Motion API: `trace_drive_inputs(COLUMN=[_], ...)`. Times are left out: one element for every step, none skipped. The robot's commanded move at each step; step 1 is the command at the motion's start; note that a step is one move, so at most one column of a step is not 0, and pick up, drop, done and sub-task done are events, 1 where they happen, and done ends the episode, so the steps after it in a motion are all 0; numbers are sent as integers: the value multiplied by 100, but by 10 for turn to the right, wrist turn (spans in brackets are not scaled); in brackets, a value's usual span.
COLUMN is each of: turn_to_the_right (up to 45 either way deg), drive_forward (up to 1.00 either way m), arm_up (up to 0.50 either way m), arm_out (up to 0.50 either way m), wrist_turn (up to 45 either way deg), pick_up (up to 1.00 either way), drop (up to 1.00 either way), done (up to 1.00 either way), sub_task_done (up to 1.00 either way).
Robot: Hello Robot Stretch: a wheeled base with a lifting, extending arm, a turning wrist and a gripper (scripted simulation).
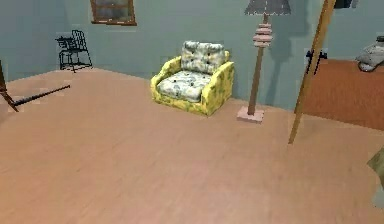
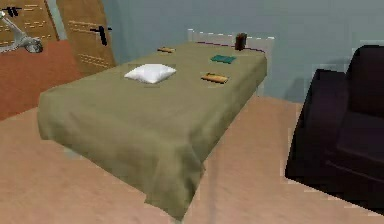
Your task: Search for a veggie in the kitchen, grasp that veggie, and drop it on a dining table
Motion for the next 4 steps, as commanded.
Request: trace_drive_inputs(turn_to_the_right=[240,0,150,0], drive_forward=[0,40,0,100], arm_up=[0,0,0,0], arm_out=[0,0,0,0], wrist_turn=[0,0,0,0], pick_up=[0,0,0,0], drop=[0,0,0,0], done=[0,0,0,0], sub_task_done=[0,0,0,0])
